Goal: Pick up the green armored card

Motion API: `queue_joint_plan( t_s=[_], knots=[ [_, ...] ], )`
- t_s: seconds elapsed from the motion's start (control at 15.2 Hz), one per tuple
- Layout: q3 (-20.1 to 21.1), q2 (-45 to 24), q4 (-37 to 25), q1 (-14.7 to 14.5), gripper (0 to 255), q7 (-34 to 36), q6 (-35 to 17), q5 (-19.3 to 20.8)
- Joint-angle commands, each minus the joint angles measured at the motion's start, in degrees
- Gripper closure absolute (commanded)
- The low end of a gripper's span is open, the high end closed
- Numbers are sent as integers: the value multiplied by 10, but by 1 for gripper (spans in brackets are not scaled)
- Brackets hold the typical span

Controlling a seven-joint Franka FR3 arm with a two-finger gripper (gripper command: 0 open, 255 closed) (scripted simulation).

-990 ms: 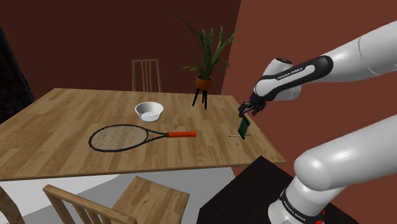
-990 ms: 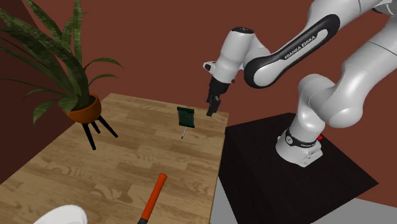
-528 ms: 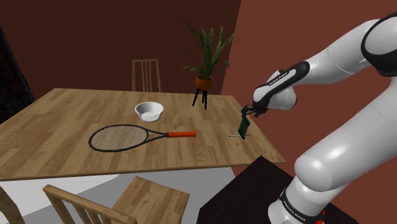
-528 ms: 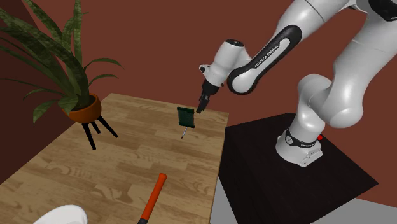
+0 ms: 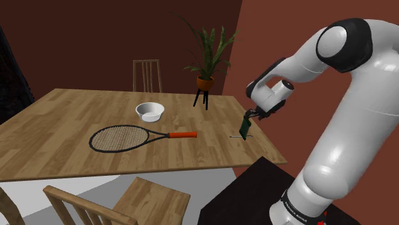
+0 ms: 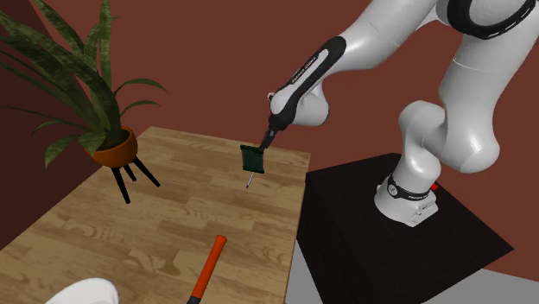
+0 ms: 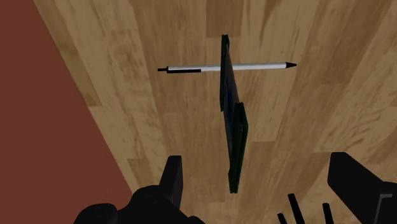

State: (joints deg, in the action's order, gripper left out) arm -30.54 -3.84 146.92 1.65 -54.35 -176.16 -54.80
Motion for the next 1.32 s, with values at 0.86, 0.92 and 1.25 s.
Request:
queue_joint_plan(
  t_s=[0.86,0.92,1.25],
  knots=[
    [68,-66,-50,50,255,-218,3,-249],
    [68,-66,-50,50,255,-218,3,-249],
    [32,-24,-18,23,255,-86,-1,-101]
  ],
)
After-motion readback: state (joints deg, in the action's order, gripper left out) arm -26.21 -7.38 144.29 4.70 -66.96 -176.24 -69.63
